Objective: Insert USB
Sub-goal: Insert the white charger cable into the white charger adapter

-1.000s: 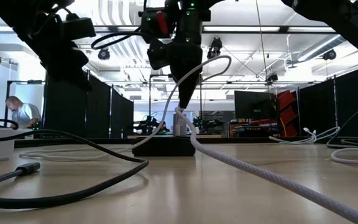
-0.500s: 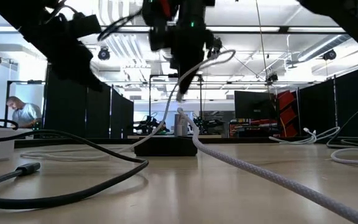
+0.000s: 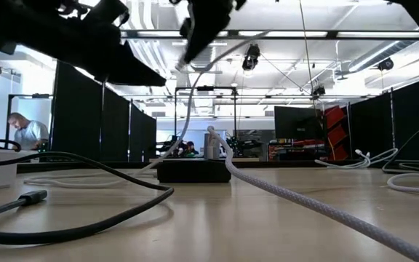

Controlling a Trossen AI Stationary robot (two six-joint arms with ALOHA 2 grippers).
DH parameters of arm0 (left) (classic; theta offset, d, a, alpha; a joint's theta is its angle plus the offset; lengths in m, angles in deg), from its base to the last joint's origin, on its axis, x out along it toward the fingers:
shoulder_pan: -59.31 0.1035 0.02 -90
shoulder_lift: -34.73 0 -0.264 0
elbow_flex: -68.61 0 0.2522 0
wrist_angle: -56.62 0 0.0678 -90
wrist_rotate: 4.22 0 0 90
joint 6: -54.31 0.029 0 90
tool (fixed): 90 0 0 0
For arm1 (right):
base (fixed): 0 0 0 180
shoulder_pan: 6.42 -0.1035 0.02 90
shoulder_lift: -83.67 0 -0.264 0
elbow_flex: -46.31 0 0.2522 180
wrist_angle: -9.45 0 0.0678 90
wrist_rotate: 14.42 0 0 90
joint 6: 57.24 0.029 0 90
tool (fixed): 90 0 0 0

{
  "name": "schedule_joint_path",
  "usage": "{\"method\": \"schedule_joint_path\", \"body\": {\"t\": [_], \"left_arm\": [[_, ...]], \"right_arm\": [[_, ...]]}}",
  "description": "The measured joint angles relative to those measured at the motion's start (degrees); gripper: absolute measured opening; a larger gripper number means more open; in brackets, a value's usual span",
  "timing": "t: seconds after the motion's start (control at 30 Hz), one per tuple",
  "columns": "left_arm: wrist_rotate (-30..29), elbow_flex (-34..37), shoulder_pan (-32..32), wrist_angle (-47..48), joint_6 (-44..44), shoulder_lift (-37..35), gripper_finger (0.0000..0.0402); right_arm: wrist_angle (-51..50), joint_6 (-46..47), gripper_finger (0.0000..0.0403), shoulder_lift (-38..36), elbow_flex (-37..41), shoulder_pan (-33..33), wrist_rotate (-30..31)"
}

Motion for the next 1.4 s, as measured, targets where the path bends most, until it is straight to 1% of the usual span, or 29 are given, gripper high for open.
{"method": "schedule_joint_path", "body": {"t": [0.1, 0.23, 0.63, 0.77, 0.83, 1.07, 1.27, 1.4], "left_arm": [[0.24, 0.02, 0.11, -2.5, 1.63, 1.34, 0.0179], [0.39, 0.0, 0.08, -7.14, 4.24, 2.39, 0.0178], [1.29, -0.08, -0.02, -8.99, 5.09, 2.58, 0.0108], [5.89, -0.8, -0.07, -8.56, 6.55, 2.59, 0.0098], [7.05, -1.18, -0.07, -8.19, 6.85, 2.6, 0.0096], [7.23, -1.35, -0.11, -6.94, 6.62, 2.6, 0.0107], [7.48, -1.69, -0.4, -7.3, 6.56, 2.53, 0.0119], [7.48, -2.22, -0.51, -6.87, 6.56, 2.53, 0.0121]], "right_arm": [[2.25, -0.13, 0.0013, -0.04, 0.0, -0.52, -0.17], [2.57, 0.34, 0.0013, -0.04, 0.0, -0.5, -1.49], [2.82, 0.97, 0.0013, -0.04, 0.28, -0.52, -1.59], [2.8, 0.98, 0.0013, -0.04, 0.51, -0.53, -2.08], [2.73, 1.23, 0.0013, -0.04, 0.59, -0.63, -2.12], [1.88, 1.39, 0.0013, -0.11, 0.7, -0.59, -1.7], [-0.58, 2.55, 0.0013, -0.76, 0.7, -0.39, 3.58], [-0.8, 3.08, 0.0013, -0.87, 0.7, -0.51, 3.55]]}}
